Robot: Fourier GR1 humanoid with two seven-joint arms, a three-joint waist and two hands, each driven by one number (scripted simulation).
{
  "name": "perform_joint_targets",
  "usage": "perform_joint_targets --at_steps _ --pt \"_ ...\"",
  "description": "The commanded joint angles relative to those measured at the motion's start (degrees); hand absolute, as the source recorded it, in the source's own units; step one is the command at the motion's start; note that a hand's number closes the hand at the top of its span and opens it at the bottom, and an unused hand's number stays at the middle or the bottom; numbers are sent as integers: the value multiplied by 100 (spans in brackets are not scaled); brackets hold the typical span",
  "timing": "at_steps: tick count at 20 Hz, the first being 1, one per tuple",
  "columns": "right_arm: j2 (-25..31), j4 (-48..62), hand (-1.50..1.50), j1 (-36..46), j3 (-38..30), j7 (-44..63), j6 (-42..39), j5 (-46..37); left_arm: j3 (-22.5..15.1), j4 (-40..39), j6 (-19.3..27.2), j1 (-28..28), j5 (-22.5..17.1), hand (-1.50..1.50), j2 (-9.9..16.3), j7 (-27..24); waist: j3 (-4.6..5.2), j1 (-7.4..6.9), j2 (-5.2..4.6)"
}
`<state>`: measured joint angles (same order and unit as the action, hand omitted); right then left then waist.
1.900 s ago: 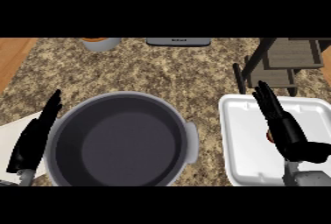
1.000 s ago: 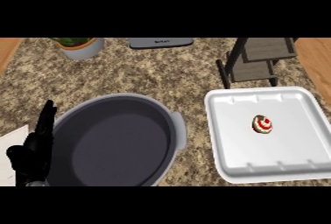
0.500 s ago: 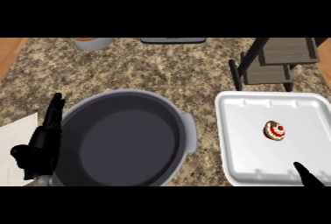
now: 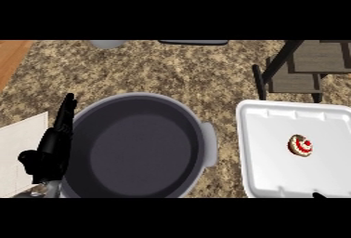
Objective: Pick the cupcake from the tray and place it in the tiered basket
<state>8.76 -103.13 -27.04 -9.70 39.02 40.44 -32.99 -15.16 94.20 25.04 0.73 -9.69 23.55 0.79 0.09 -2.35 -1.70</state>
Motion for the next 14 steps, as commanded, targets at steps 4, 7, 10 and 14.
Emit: perform_joint_targets --at_steps 4,7,10,14 --pt "199 -355 -150 496 37 2030 -912 -1415 -408 -632 -133 -251 -5 0 -242 388 66 -94 -51" --pt "252 -319 -150 785 195 2699 -1613 -1934 -304 -752 -258 -225 -143 0 -285 297 65 -107 -33" --pt "216 -238 -150 1058 260 3336 -2268 -2220 -422 -765 -235 -311 -74 0 -414 251 58 -112 -14" --pt "-12 -123 -150 1632 390 3866 -2938 -2482 -366 -928 -266 -306 -39 0 -424 207 47 -80 15"
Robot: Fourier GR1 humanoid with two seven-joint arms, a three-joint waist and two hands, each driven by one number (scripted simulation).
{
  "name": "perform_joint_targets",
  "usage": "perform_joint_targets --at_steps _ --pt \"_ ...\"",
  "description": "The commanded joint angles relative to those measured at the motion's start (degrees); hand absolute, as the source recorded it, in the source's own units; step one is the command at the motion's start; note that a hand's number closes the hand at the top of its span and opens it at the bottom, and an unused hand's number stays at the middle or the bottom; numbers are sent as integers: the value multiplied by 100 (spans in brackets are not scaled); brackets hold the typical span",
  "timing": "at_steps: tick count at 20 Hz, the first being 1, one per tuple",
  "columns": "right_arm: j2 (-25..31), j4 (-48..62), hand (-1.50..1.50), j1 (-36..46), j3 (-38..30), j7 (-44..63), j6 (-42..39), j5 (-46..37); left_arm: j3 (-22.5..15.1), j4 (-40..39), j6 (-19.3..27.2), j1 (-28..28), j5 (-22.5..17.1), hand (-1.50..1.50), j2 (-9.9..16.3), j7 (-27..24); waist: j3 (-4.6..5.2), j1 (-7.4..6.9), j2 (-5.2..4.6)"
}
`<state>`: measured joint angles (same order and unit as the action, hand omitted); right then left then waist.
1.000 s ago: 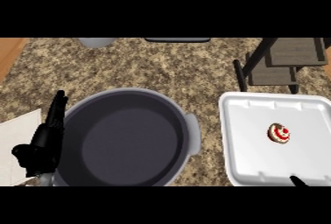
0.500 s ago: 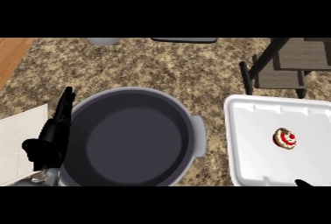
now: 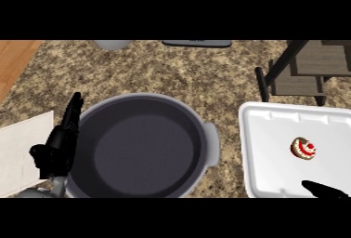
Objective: Pick the cupcake from the tray and place it in the tiered basket
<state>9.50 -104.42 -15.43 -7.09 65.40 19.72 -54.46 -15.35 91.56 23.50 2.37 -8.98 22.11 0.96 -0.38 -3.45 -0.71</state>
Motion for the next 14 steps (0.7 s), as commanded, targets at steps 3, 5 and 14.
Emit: perform_joint_targets --at_steps 3,5,14 --pt "-197 29 -150 1014 52 1580 -1274 -553 -301 -610 -147 -428 -123 0 -263 248 81 83 -36" --pt "-413 157 -150 1342 157 1670 -1403 -743 -351 -678 -133 -433 -78 0 -330 232 77 110 -29" --pt "-829 1083 -150 2421 -405 1806 -2206 -938 -226 -603 -155 -506 -85 0 -318 295 66 160 -31"
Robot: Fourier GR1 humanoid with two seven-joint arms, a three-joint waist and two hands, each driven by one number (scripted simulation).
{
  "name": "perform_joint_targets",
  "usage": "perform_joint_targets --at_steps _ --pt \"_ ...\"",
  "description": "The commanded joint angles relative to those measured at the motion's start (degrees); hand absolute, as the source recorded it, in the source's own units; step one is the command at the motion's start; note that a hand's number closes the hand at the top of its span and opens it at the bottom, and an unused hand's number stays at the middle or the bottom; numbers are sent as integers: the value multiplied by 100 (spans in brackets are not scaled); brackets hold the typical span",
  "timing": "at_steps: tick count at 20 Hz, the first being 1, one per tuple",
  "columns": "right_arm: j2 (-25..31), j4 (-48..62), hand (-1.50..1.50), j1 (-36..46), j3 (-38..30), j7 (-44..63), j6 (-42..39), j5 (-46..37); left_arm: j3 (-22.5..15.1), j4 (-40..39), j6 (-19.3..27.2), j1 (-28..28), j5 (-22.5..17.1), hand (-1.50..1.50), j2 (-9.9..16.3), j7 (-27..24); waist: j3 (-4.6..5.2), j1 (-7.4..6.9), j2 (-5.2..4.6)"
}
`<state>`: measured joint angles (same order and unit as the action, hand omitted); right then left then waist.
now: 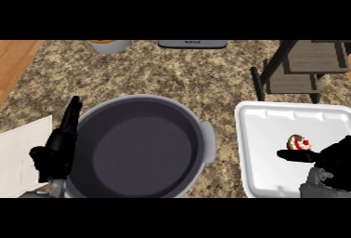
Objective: Pick the cupcake from the tray and place it in the tiered basket
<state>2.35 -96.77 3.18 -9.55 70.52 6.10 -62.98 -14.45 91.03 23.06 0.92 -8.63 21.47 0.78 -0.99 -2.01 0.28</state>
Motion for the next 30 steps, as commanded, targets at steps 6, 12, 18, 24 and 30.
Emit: perform_joint_targets --at_steps 6,12,18,24,30 --pt "-233 603 -150 892 -357 1371 -1156 49 -240 -645 -164 -360 -170 0 -336 221 121 146 -103" --pt "-235 908 -150 1208 -740 1301 -1231 93 -227 -488 -165 -537 -124 0 -306 297 111 150 -72" --pt "-235 1241 -150 1416 -963 1317 -1419 186 -259 -443 -27 -463 -2 0 -453 361 109 192 -68" --pt "-235 1519 -150 1483 -1315 1049 -1204 416 -273 -552 -94 -595 40 0 -473 223 107 213 -71" --pt "-235 1824 -150 1365 -1397 786 -1077 491 -212 -519 -75 -506 61 0 -525 322 102 236 -67"
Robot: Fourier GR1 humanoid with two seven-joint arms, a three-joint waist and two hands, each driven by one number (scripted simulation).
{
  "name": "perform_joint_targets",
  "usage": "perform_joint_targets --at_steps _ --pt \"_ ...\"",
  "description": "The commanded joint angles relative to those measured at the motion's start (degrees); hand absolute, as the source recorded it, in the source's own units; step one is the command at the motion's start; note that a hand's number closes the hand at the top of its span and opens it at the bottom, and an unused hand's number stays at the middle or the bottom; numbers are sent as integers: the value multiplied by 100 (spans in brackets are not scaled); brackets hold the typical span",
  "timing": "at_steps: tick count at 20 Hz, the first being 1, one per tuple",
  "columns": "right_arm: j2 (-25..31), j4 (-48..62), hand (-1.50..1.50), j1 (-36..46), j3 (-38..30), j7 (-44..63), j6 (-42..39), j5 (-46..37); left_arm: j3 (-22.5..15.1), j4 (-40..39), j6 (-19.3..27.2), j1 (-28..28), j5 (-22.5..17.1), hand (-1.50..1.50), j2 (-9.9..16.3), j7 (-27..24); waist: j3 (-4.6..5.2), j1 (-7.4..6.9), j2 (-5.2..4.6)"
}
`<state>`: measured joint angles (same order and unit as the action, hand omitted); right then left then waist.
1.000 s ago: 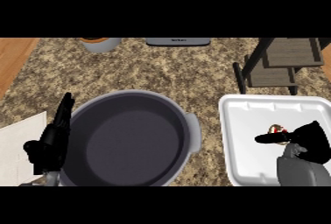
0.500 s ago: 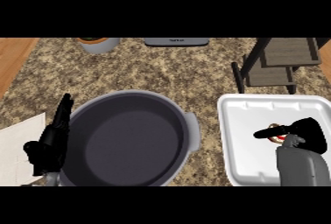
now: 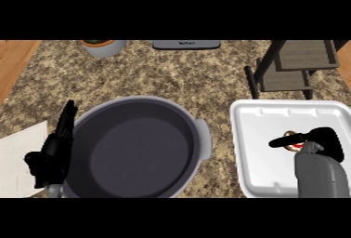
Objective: Pick the cupcake from the tray and place it in the tiered basket
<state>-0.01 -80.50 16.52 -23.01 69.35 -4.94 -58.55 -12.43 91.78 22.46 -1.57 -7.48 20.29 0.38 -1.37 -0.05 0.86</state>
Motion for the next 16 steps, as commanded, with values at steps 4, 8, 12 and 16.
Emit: perform_joint_targets --at_steps 4,8,12,16 --pt "1 270 150 60 -114 837 138 -28 -264 -493 -284 -584 -185 0 -199 106 146 -45 -109" --pt "2 167 150 14 126 515 222 -77 -225 -832 -180 -359 -69 0 -336 97 148 43 -106" --pt "3 698 150 -56 126 62 187 -583 -334 -633 -178 -281 -10 0 -362 309 140 -2 -135" --pt "57 511 150 300 211 142 -98 -945 -284 -819 -231 -344 -53 0 -410 168 152 27 -121"
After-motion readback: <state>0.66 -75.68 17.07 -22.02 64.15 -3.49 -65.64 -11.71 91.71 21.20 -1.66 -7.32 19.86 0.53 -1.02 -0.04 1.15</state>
